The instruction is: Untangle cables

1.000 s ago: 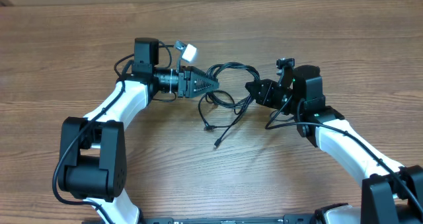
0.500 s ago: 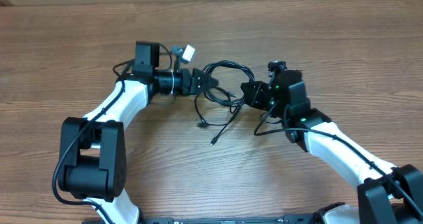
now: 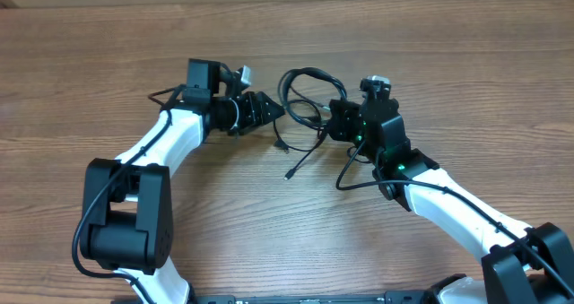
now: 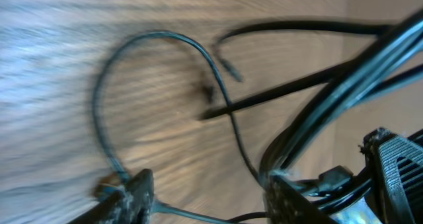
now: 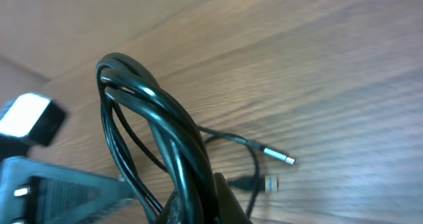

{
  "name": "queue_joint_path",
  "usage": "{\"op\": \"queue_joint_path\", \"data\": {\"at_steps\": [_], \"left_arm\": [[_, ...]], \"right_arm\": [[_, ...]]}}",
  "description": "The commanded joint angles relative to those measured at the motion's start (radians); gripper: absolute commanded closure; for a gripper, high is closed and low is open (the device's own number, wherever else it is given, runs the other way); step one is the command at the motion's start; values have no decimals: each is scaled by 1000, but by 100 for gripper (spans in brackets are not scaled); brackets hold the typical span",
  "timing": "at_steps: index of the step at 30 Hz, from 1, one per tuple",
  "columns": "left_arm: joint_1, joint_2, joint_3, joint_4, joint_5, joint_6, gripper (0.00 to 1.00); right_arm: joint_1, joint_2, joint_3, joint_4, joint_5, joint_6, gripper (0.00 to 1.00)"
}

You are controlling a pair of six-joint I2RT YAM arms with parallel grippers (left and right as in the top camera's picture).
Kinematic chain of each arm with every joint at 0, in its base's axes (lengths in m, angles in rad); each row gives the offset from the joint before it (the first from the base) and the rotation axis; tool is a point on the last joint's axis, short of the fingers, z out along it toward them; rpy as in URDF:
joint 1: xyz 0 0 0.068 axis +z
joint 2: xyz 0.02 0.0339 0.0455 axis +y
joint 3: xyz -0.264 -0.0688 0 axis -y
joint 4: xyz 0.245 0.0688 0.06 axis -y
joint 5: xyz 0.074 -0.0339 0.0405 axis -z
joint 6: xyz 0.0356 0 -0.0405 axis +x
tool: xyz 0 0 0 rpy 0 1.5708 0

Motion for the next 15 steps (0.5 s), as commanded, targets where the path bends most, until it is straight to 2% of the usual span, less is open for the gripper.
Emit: {"op": "queue_joint_path", "data": {"at_steps": [1, 4, 9, 15], "left_arm": [[-48, -10, 4, 7, 74, -119, 63], [-80, -10, 4, 8, 74, -206, 72], [-133, -10, 4, 25, 51, -242, 73], [-183, -10, 4, 27, -110, -280, 73]], "right_arm": [[25, -2, 3, 41, -74, -59, 96], [38, -2, 3, 48, -72, -133, 96], [45, -2, 3, 47, -72, -218, 96], [56, -2, 3, 46, -79, -241, 96]]}}
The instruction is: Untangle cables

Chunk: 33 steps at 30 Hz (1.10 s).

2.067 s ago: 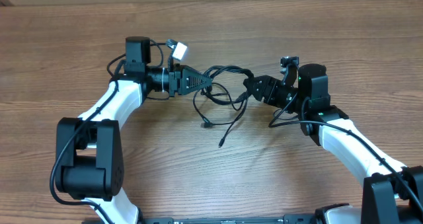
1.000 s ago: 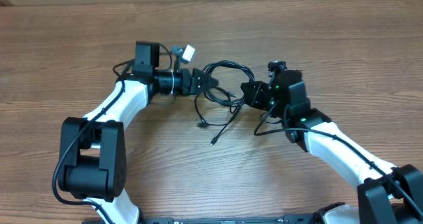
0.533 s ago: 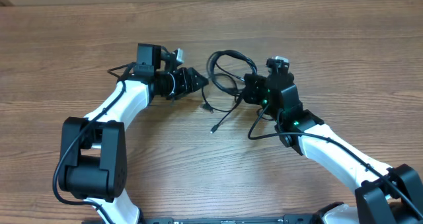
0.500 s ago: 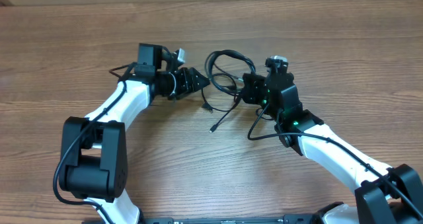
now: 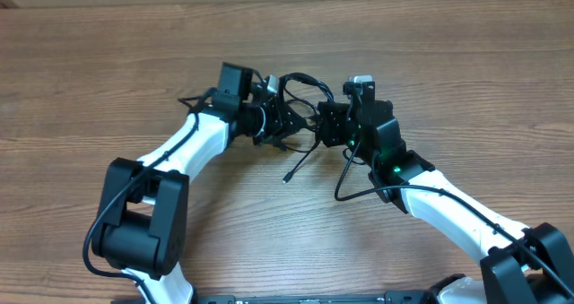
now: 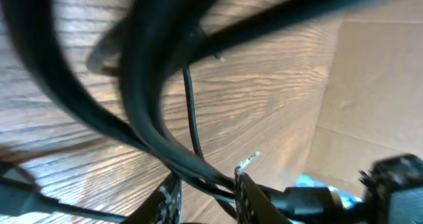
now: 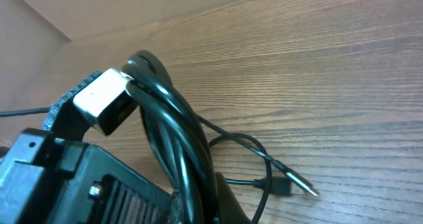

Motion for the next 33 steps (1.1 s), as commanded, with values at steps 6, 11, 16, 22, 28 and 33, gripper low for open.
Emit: {"op": "queue_joint_path", "data": {"at_steps": [6, 11, 16, 22, 28, 33], "left_arm": [[-32, -10, 4, 11, -105, -50, 72], [-38, -10, 4, 8, -104, -50, 73], [-45, -10, 4, 3, -105, -48, 91], [-45, -10, 4, -3, -105, 87, 96], [-45, -10, 4, -12, -156, 150, 96], [-40, -10, 4, -28, -174, 149, 81]], "right_arm": [[44, -2, 3, -21, -35, -75, 96], [44, -2, 3, -13, -36, -73, 96], [42, -2, 3, 5, -35, -11, 96], [13, -2, 3, 63, -36, 20, 96], [-56, -2, 3, 85, -137, 150, 96], [-101, -2, 3, 80, -291, 131, 96]]}}
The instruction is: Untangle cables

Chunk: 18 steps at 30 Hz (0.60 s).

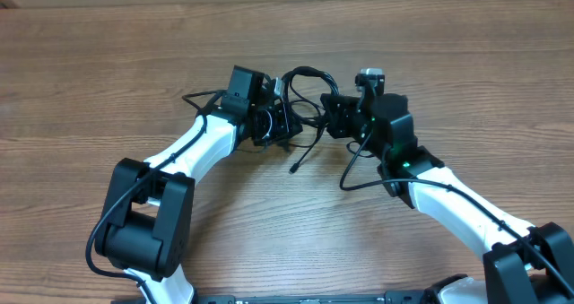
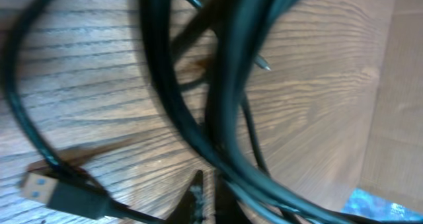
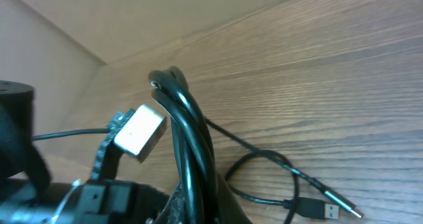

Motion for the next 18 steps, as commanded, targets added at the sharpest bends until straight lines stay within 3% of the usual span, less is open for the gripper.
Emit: {"op": "queue_joint_path", "data": {"at_steps": [1, 4, 7, 14, 18], "left_arm": [[-3, -10, 4, 8, 24, 27, 78], [14, -10, 4, 45, 177, 27, 67], [30, -10, 4, 58, 255, 25, 64], [54, -10, 4, 59, 270, -119, 62], [54, -10, 4, 59, 259, -124, 60]], "right_arm": [[-19, -2, 3, 5, -153, -8, 96], [-19, -2, 3, -35, -161, -97, 96], [-19, -2, 3, -62, -158, -111, 96], [-4, -2, 3, -68, -154, -136, 96], [4, -2, 3, -55, -155, -136, 96]]}}
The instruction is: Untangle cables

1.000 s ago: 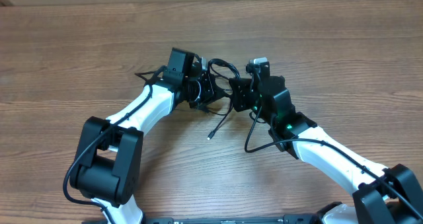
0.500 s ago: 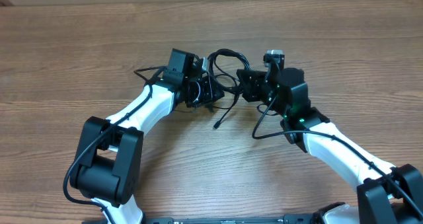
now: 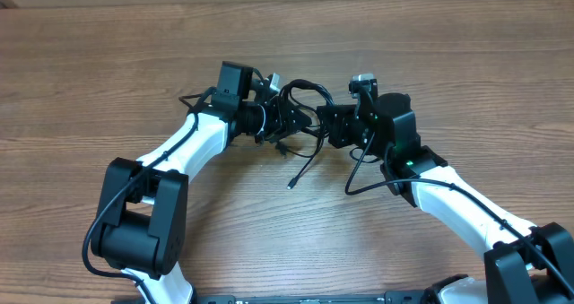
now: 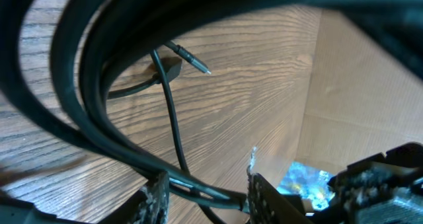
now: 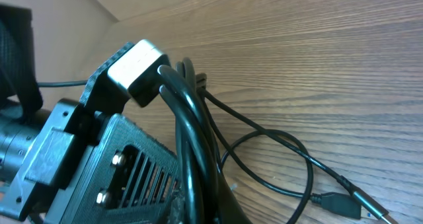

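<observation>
A bundle of thick black cables hangs looped between the two arms in the overhead view. My right gripper is shut on the thick strands and shows in the overhead view as well. My left gripper meets the bundle from the left. Its fingers stand apart, open, and a few strands run through the gap. A thin cable ends in a plug that lies on the table.
The wooden table reaches to a cardboard wall at the back. The left wrist body sits very close to my right gripper. Each arm's own thin lead trails beside it.
My left gripper's jaws, nearly together on the strands before, now stand apart with strands between them. Both grippers and the bundle have shifted slightly toward the front, and the loose plug lies a little nearer.
My right gripper held the cable bundle throughout. At first the open left gripper stood to the left of the bundle. Then it was at the bundle with strands between narrowed jaws, then nearly shut on them. Now the jaws are wide.
</observation>
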{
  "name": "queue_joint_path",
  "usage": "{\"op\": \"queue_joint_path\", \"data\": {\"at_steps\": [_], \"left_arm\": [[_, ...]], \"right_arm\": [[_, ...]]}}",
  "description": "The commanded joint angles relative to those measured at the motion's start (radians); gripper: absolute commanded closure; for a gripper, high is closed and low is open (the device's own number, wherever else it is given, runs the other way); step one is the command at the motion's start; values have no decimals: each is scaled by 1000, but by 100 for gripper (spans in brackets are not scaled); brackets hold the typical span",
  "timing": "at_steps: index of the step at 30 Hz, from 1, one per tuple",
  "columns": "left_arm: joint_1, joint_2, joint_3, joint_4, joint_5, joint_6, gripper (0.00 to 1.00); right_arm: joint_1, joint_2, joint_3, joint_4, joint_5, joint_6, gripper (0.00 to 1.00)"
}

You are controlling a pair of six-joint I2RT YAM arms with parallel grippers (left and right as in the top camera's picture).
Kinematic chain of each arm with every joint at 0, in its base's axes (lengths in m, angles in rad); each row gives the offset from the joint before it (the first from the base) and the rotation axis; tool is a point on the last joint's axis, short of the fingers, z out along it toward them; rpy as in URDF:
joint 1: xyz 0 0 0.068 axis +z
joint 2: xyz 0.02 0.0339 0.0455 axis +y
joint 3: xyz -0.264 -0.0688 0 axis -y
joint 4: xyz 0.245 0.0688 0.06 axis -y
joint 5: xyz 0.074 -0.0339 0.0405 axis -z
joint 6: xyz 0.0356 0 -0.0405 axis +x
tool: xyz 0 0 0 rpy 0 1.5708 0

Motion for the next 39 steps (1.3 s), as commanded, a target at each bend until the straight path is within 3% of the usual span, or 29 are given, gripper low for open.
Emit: {"op": "queue_joint_path", "data": {"at_steps": [1, 17, 23, 29, 33, 35, 39], "left_arm": [[3, -10, 5, 5, 20, -44, 60], [-47, -10, 5, 4, 64, -104, 53], [-64, -10, 5, -23, 50, -100, 53], [-62, -10, 5, -139, 40, -97, 62], [-61, -10, 5, -188, 40, -98, 52], [-61, -10, 5, -188, 58, -102, 39], [-55, -10, 5, -171, 106, -112, 21]], "right_arm": [[13, -2, 3, 26, -25, -14, 96], [13, -2, 3, 32, -66, -10, 96], [13, -2, 3, 32, -64, -10, 96], [12, -2, 3, 32, -64, -10, 96], [12, -2, 3, 32, -64, -10, 96], [12, -2, 3, 32, -64, -10, 96], [12, -2, 3, 31, -63, -10, 96]]}}
